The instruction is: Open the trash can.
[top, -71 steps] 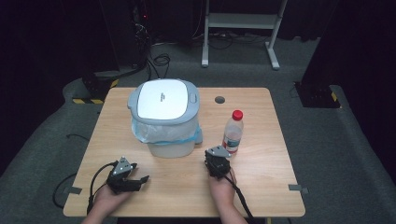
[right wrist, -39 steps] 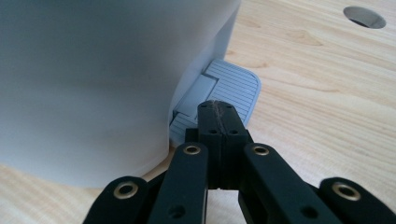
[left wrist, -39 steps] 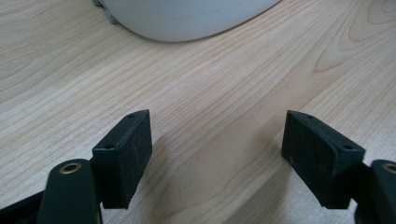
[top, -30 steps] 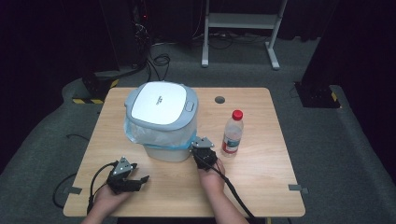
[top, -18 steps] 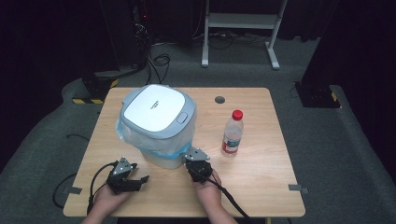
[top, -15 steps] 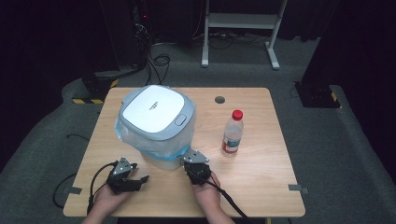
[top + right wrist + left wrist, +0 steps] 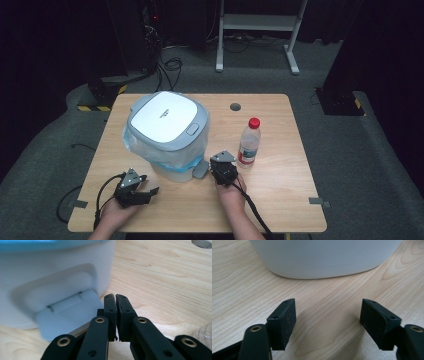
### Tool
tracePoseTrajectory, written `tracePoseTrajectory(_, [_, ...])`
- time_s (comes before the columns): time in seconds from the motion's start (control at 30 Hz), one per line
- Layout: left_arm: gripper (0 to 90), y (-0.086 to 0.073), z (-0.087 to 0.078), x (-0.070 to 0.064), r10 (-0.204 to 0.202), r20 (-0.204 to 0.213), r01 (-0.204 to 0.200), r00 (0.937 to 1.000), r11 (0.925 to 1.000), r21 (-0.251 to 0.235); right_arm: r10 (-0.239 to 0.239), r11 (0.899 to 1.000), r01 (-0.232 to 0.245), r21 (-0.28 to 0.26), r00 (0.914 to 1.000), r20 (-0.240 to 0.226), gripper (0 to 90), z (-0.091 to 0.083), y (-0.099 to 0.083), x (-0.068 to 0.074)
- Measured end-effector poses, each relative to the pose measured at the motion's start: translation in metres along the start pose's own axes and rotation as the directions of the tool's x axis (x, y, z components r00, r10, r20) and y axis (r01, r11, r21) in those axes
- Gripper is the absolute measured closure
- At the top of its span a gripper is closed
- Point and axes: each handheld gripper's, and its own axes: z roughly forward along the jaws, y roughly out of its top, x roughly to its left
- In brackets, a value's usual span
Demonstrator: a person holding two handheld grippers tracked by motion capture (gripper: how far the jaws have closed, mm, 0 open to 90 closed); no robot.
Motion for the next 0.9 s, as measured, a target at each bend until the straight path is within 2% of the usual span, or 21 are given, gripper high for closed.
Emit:
tracePoseTrajectory(0.13, [34.5,0.000,0.000,0.001,-0.014,0.000,0.014,0.9999,0.9999,-0.008,-0.011,1.000,0.011,0.012,0.9999,-0.004,87.6,0.010,0.001,-0.002])
tracePoseTrajectory(0.2, [35.3,0.000,0.000,0.001,-0.014,-0.005,0.014,0.9999,0.9999,-0.009,0.000,1.000,0.001,0.029,0.9996,-0.028,89.1,0.017,-0.001,-0.001])
tracePoseTrajectory(0.33, [38.2,0.000,0.000,0.000,-0.017,-0.018,0.016,0.9997,0.9998,-0.009,0.000,1.000,0.001,0.021,0.9992,-0.041,89.9,0.017,-0.002,0.000])
tracePoseTrajectory(0.47, [44.9,0.000,0.000,0.002,-0.044,-0.036,0.043,0.9984,0.9988,-0.021,-0.032,0.999,0.034,0.026,0.9974,-0.064,89.9,0.012,-0.005,0.006])
tracePoseTrajectory(0.63, [49.1,-0.001,-0.002,0.005,-0.071,-0.060,0.069,0.9957,0.9971,-0.032,-0.072,0.997,0.075,0.023,0.9907,-0.115,89.9,0.001,-0.014,0.024])
tracePoseTrajectory(0.67, [49.5,-0.001,-0.002,0.005,-0.071,-0.060,0.069,0.9957,0.9971,-0.032,-0.072,0.997,0.075,0.023,0.9907,-0.115,89.9,0.001,-0.014,0.024])
tracePoseTrajectory(0.83, [51.7,-0.002,-0.003,0.006,-0.105,-0.085,0.101,0.9908,0.9937,-0.048,-0.103,0.994,0.109,0.032,0.9839,-0.146,89.9,-0.005,-0.021,0.041])
tracePoseTrajectory(0.9, [52.2,-0.002,-0.003,0.010,-0.136,-0.073,0.133,0.9881,0.9901,-0.045,-0.099,0.994,0.105,0.027,0.9824,-0.158,90.0,-0.007,-0.023,0.044])
